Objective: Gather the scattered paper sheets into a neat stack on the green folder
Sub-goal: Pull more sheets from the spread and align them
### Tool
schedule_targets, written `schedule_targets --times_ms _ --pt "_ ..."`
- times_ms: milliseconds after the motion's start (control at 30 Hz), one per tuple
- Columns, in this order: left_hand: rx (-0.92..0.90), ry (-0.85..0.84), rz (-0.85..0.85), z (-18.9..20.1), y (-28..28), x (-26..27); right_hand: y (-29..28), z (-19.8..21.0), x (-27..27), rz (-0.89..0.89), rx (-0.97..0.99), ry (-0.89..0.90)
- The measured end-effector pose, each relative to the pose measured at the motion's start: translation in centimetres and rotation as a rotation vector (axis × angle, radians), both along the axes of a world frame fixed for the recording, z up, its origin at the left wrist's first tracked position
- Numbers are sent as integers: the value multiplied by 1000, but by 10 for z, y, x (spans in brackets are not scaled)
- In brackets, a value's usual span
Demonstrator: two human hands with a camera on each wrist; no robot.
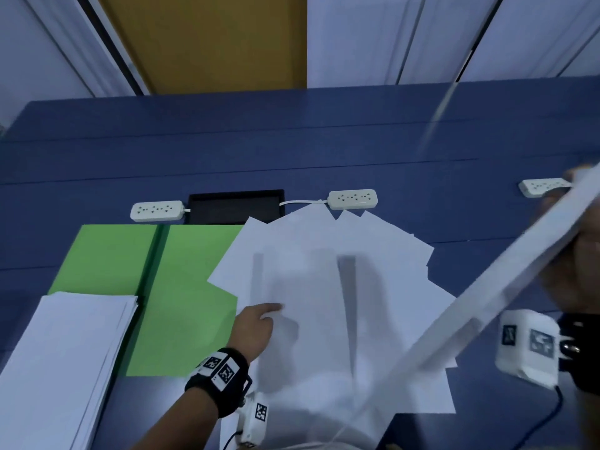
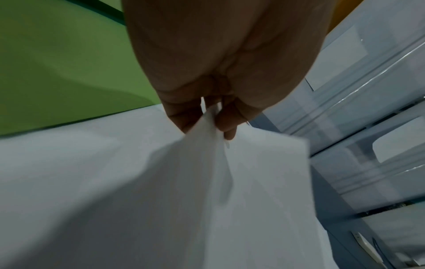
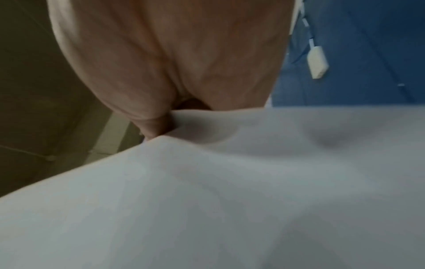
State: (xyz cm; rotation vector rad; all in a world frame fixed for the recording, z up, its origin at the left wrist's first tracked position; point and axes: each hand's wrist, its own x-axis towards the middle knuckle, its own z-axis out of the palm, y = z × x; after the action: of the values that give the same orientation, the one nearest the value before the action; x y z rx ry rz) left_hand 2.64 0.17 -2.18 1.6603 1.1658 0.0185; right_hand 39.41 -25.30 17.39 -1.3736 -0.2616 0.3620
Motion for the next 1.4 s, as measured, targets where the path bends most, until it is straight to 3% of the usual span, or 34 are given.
schedule_targets --times_ms 33,100,167,300,467,533,633,700,833,1000,1200,1400 --pt "-24 -23 33 2 -1 4 15 -1 -14 50 60 -35" --pt "-94 -64 64 4 -5 10 43 -20 -29 83 -3 -97" --pt "-172 -97 48 11 -11 17 59 -54 -42 66 -219 -228" --pt "-321 -90 16 34 -25 36 73 -138 -53 48 -456 -220" --pt "-575 -136 -43 49 -37 54 93 -193 -82 35 -716 -275" --pt "-451 -165 -63 45 -40 56 99 -204 -95 22 -729 -199" --pt "-71 -9 -74 18 -34 42 97 -221 -102 31 -729 -36" --pt "17 89 -60 0 -27 25 84 -233 -96 19 -800 -7" --pt "55 214 -38 -22 -19 -8 42 -244 -73 -84 -1149 -12" --pt "54 209 -37 -34 -22 -12 23 -245 -74 88 -1406 18" --pt "59 250 -97 -38 -30 -5 25 -245 -74 165 -1447 -36" --pt "30 243 -91 -39 -28 -5 22 -220 -81 -6 -1134 -105"
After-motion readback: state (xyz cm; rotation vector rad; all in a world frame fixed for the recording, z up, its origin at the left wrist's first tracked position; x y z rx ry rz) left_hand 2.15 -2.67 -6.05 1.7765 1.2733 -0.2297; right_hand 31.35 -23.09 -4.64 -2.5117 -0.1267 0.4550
